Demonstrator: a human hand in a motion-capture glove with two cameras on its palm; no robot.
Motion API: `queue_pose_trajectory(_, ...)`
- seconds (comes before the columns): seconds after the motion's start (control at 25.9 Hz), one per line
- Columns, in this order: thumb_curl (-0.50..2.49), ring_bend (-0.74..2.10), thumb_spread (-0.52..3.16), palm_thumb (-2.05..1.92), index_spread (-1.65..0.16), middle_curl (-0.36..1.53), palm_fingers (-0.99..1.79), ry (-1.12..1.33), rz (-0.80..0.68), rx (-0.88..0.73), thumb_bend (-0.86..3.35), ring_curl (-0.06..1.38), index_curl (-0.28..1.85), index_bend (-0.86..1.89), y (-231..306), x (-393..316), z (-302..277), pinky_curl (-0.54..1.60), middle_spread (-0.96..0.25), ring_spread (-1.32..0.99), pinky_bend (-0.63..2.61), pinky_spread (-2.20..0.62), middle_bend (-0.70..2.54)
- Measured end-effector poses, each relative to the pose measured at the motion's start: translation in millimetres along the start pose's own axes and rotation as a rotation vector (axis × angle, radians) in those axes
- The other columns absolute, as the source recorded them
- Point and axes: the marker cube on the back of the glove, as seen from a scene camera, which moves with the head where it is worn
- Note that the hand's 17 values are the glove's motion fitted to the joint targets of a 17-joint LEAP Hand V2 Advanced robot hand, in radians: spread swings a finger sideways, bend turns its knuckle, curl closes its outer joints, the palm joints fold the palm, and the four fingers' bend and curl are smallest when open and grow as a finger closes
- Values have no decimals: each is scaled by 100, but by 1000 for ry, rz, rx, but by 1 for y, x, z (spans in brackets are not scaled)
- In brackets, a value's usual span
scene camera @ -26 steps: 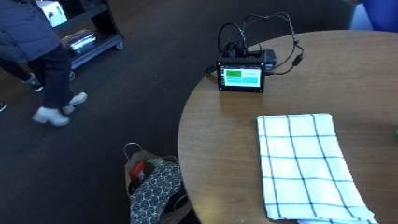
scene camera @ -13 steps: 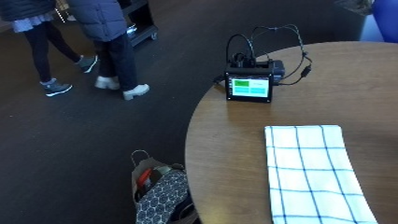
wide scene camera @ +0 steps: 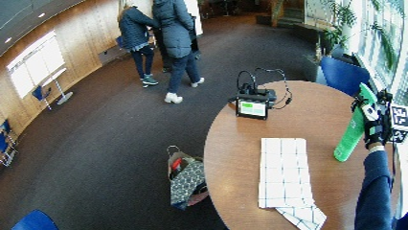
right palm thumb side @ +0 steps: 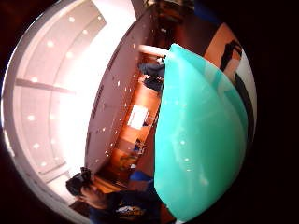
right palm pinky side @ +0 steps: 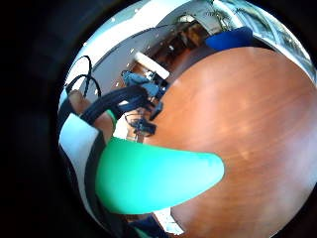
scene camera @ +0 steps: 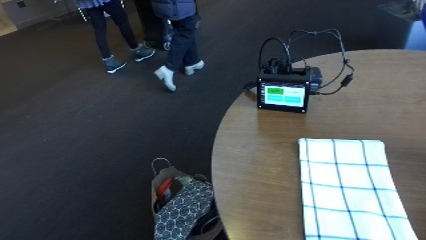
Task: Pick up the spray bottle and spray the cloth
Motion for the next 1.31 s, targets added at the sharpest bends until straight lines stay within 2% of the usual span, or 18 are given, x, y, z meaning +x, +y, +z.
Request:
queue_pose_trajectory(0.31,59,55,73,91,-27,46,135,78,-42,124,-3,41,42,30,6,3,0,37,-18,-25,45,-24,43)
queue_pose_trajectory(0.5,61,56,70,92,-26,47,136,89,-56,90,-2,42,45,30,18,-8,10,38,-17,-24,47,-25,45)
queue_pose_trajectory(0.62,63,57,68,93,-26,48,136,114,-79,-22,-2,43,46,30,34,-30,24,38,-17,-24,47,-26,45)
queue_pose_trajectory(0.93,67,58,62,93,-26,49,136,242,-103,-446,-2,44,49,30,97,-99,72,38,-17,-24,47,-26,47)
queue_pose_trajectory(1.12,68,58,59,93,-27,49,135,422,27,-665,-3,44,50,30,131,-118,108,39,-17,-23,48,-26,47)
queue_pose_trajectory(1.31,70,58,58,93,-27,50,134,689,115,-812,-3,44,52,30,136,-108,141,39,-17,-23,49,-25,47)
